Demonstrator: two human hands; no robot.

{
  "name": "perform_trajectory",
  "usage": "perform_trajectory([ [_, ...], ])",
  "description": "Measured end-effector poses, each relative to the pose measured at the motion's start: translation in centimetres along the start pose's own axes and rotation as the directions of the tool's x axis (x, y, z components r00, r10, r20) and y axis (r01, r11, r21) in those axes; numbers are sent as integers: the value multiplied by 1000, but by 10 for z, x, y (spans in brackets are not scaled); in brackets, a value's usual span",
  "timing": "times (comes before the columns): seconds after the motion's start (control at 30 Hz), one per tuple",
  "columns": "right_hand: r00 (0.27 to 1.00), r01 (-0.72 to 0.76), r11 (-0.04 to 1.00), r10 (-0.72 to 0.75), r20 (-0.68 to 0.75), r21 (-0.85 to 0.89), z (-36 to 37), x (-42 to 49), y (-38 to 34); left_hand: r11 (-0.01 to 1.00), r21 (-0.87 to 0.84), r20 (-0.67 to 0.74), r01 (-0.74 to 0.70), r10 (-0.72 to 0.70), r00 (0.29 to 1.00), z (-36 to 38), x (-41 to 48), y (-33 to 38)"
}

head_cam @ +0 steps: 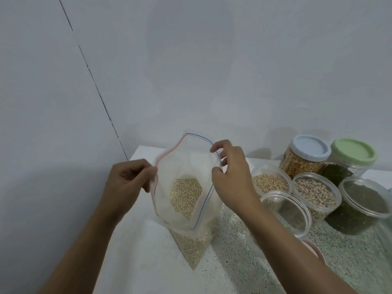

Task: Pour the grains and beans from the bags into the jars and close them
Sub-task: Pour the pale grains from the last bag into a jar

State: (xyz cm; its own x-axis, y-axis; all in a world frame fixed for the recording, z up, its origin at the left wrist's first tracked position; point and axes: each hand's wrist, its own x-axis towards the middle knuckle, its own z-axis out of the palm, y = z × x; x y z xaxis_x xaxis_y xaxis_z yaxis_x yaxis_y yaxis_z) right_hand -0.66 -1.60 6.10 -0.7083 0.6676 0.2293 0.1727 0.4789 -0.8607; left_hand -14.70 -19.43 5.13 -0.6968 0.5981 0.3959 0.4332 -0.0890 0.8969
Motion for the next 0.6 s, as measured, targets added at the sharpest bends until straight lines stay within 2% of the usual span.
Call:
perform_trajectory([
  [0.17, 993, -25, 992, 39, 107, -126, 4, 18, -16, 998, -51, 282, -33, 46, 958, 4, 0, 0],
  [0.3, 979, -18, 954, 78, 189, -301, 7, 36, -34, 997, -63, 539, 53, -11, 842, -3, 5, -2],
  [0.37, 966, 3, 907, 107, 237, -422, 12, 45, -40, 998, -36, 615, 46, -14, 788, -7, 10, -8],
  [0.43, 959, 30, 854, 123, 257, -519, 19, 52, -44, 996, -68, 636, 56, 0, 772, -12, 17, -19],
  [0.5, 959, 59, 815, 114, 259, -577, 25, 55, -44, 979, -147, 606, 144, -26, 795, -15, 26, -33],
  [0.57, 962, 64, 814, 103, 251, -577, 29, 57, -41, 961, -148, 523, 233, -124, 843, -14, 40, -50],
  [0.6, 965, 55, 831, 98, 243, -553, 29, 57, -39, 961, -82, 467, 265, -197, 862, -10, 48, -60],
])
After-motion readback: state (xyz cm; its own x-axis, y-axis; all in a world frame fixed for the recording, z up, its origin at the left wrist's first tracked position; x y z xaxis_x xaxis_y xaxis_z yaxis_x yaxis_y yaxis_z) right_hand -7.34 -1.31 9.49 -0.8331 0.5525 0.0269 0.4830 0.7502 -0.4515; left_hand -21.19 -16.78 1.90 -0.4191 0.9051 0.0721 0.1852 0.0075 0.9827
